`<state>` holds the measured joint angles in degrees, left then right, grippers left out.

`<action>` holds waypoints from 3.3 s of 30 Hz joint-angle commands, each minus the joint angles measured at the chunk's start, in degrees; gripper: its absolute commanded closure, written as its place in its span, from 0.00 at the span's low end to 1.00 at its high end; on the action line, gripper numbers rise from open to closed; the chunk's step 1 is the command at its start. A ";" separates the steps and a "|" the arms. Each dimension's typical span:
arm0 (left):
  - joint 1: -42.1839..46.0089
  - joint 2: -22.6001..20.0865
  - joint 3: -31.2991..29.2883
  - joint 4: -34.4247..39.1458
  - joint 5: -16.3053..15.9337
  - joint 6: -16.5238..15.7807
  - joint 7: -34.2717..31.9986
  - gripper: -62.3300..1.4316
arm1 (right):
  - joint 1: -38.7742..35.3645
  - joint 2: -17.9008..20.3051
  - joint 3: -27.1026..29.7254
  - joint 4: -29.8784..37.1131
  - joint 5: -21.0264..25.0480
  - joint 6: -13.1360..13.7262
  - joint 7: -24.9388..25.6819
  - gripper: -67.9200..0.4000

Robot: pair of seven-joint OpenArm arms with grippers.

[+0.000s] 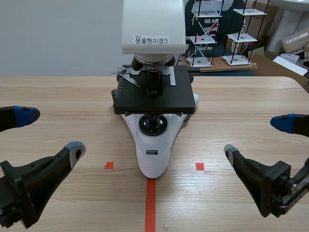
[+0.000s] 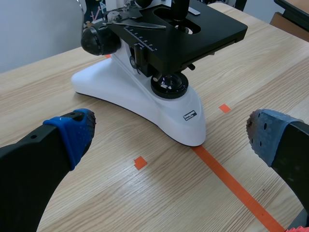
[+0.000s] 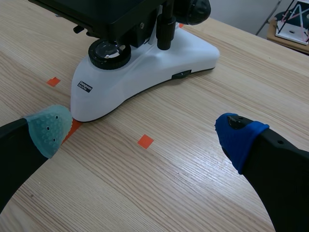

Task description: Point at the diaphragm

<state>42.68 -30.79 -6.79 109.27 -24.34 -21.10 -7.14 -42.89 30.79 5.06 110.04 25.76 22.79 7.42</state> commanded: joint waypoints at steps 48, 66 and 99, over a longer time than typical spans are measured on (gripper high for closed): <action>-1.66 0.66 5.97 -5.33 1.25 0.39 -9.97 0.35 | 0.02 0.00 0.11 0.48 0.44 -0.24 0.94 0.00; -22.91 6.27 21.11 -31.82 8.35 0.37 -20.44 0.64 | 0.02 0.02 0.11 0.48 0.44 -0.26 0.87 0.00; -42.49 22.62 30.67 -64.04 13.18 0.83 -44.50 0.91 | 0.02 0.02 0.11 0.48 0.44 -0.26 0.87 0.00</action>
<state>0.82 -8.54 23.97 44.29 -11.27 -20.60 -50.26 -42.89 30.81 5.06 110.04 25.76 22.79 7.42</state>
